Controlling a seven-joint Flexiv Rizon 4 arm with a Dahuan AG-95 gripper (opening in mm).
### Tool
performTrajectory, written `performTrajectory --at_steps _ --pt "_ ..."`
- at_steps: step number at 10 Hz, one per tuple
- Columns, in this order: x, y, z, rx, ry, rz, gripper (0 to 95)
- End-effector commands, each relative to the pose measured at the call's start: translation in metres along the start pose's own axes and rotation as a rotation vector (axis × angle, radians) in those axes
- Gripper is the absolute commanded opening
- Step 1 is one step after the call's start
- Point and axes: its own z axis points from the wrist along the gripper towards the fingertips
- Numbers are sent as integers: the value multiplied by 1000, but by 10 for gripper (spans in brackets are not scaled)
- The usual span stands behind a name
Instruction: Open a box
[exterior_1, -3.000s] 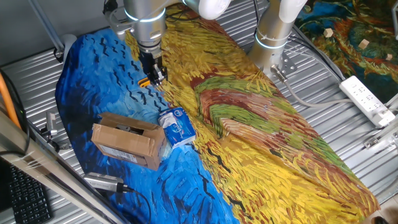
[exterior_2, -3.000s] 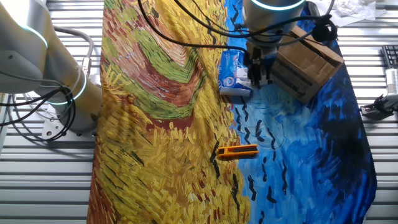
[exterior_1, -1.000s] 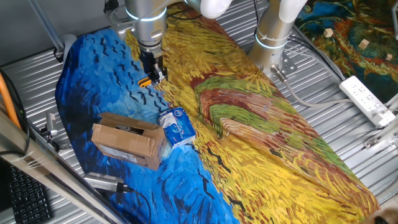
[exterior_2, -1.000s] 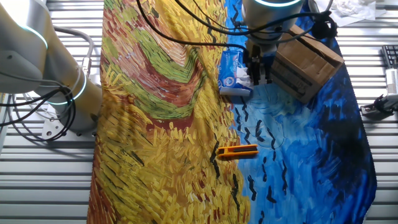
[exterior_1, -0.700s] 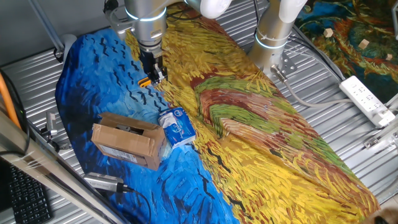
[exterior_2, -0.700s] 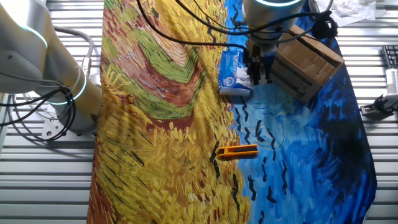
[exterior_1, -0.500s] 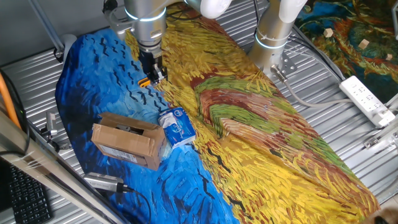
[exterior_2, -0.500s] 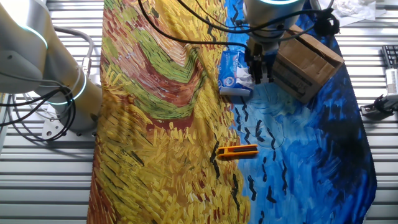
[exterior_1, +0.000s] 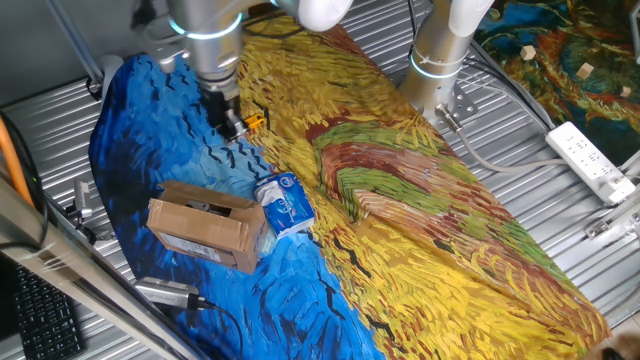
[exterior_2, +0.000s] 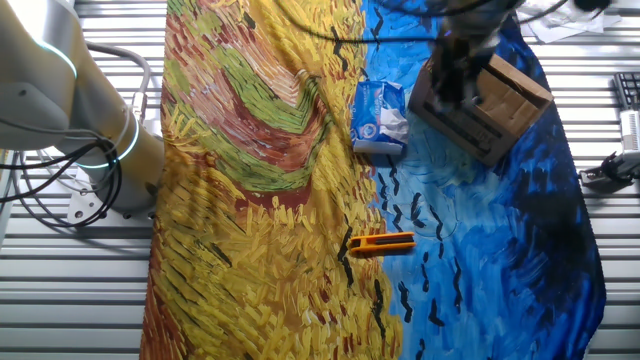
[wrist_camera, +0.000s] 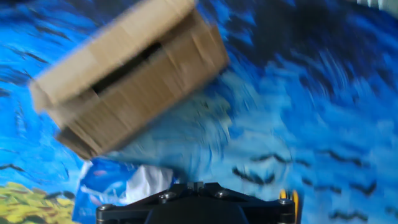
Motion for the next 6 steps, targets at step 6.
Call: performTrajectory --at_steps 6 --pt "-72 34 -14 0 -18 -260 0"
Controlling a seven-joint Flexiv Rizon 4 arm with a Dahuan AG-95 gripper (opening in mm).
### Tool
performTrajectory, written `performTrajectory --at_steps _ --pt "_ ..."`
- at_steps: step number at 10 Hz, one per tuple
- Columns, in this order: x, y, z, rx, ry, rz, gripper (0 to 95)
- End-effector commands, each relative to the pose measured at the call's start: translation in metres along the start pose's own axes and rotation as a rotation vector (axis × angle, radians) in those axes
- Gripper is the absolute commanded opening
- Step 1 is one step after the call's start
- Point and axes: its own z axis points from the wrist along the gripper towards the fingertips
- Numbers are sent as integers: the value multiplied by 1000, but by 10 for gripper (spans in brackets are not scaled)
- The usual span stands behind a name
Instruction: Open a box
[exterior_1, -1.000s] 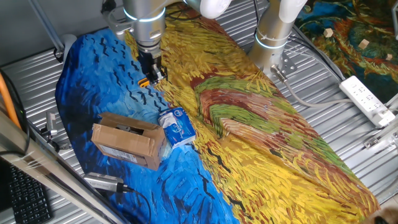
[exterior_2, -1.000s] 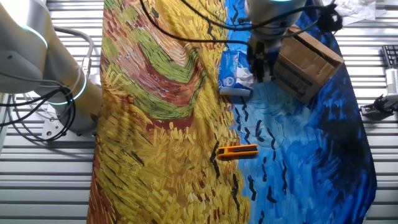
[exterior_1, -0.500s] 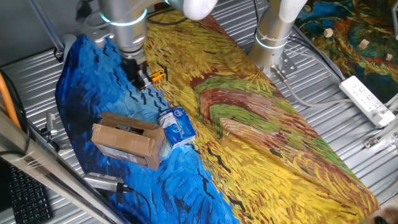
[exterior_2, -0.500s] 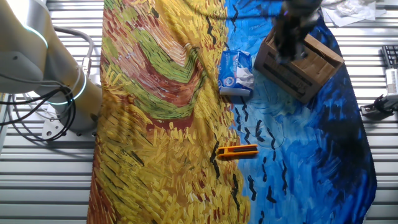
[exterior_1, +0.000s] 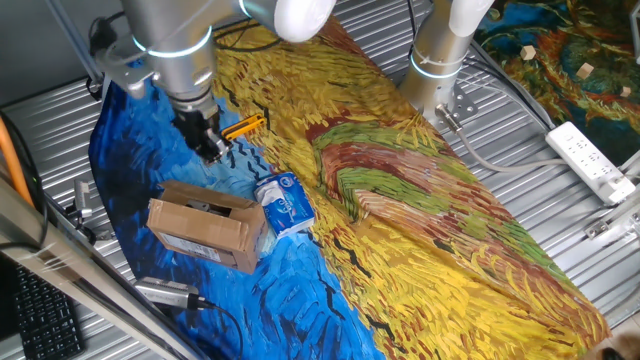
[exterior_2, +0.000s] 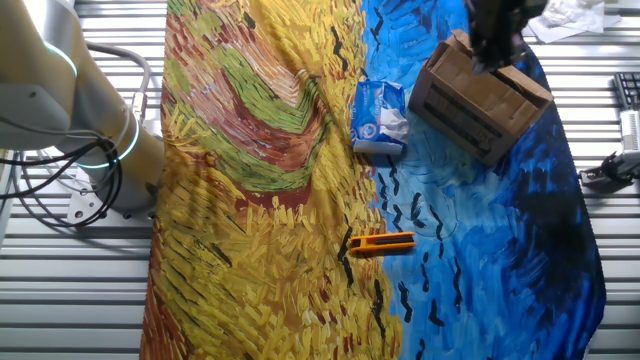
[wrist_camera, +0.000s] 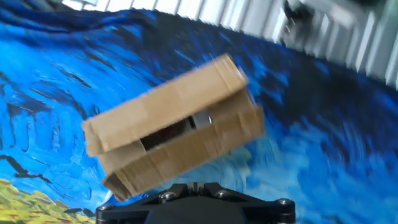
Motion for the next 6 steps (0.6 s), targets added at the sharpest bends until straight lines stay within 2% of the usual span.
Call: performTrajectory --at_steps 1,3,4,6 --pt "-18 4 9 0 -9 -108 0" --pt "-21 5 20 -1 -10 -145 0" --pt "-22 6 23 1 -20 -166 0" --pt "-24 13 28 4 -18 -197 0"
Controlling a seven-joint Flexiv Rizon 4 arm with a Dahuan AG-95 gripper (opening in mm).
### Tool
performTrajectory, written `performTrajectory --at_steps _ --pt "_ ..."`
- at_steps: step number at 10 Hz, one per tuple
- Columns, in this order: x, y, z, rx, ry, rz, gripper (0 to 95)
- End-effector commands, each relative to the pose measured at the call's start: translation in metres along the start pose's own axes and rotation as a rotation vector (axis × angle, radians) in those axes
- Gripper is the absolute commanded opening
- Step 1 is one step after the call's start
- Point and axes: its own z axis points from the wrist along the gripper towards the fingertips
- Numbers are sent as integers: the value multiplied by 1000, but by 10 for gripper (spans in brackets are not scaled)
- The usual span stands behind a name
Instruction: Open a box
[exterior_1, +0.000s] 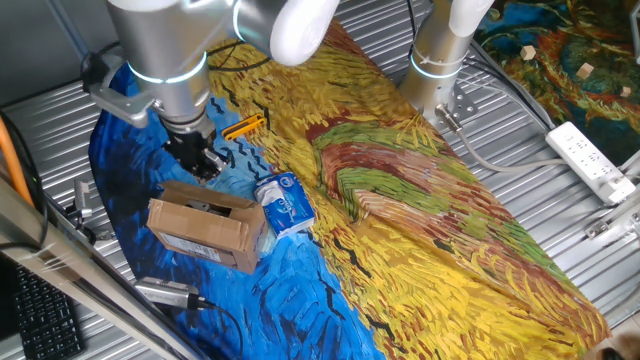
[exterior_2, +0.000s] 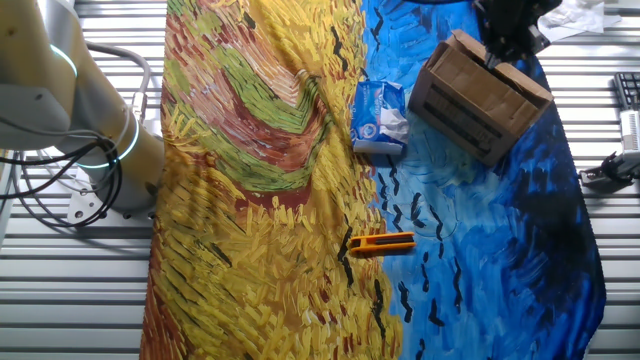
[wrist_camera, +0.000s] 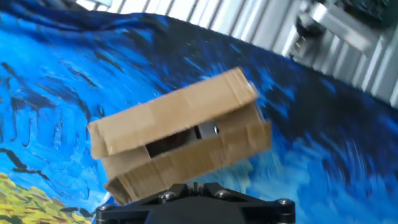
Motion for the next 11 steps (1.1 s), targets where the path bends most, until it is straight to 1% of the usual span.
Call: performTrajectory --at_steps 1,2,4,7,8,9,10,11 --pt "-3 7 7 1 3 -32 0" --pt "-4 10 10 2 10 -35 0" --pt "-5 11 14 0 5 -33 0" --pt "-5 11 15 -3 0 -19 0" --pt "-5 11 15 -1 3 -26 0" --pt "-5 11 15 -9 3 -67 0" --pt "-5 11 15 -22 -3 -90 0" --pt "-5 11 15 -29 -4 -97 0"
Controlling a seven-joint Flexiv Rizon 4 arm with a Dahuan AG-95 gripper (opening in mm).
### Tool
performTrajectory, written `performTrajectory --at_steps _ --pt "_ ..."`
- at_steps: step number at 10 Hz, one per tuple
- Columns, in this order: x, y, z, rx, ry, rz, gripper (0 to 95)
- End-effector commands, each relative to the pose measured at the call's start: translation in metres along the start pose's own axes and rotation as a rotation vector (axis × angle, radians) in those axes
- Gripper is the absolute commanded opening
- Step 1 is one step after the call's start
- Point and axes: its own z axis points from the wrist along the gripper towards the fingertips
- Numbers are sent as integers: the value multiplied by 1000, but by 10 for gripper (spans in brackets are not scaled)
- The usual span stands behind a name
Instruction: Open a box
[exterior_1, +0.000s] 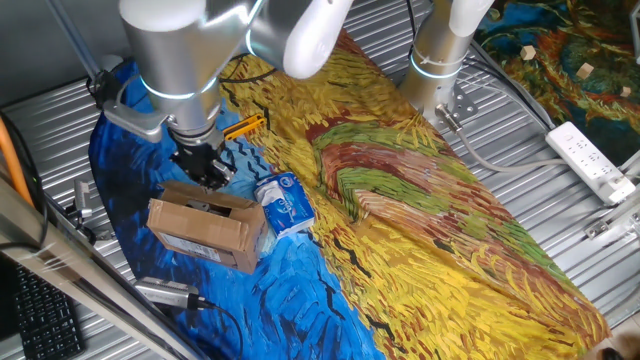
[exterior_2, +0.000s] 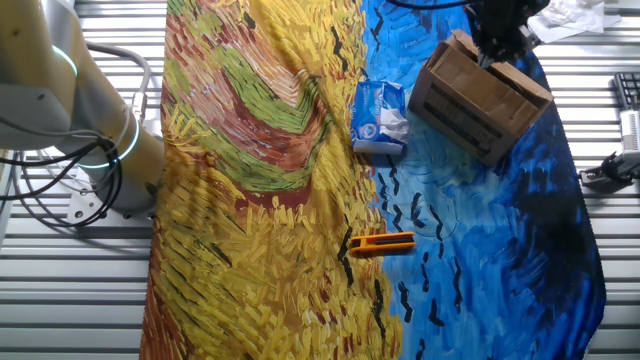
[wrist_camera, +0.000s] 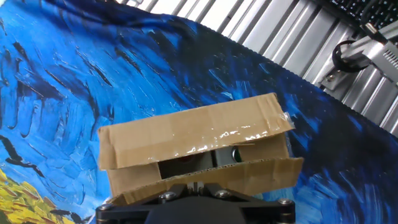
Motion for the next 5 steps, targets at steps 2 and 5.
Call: performTrajectory --at_steps 2,5 --pt "2 0 0 -21 -30 -47 0" --pt "-8 -1 -4 -17 -26 -36 0"
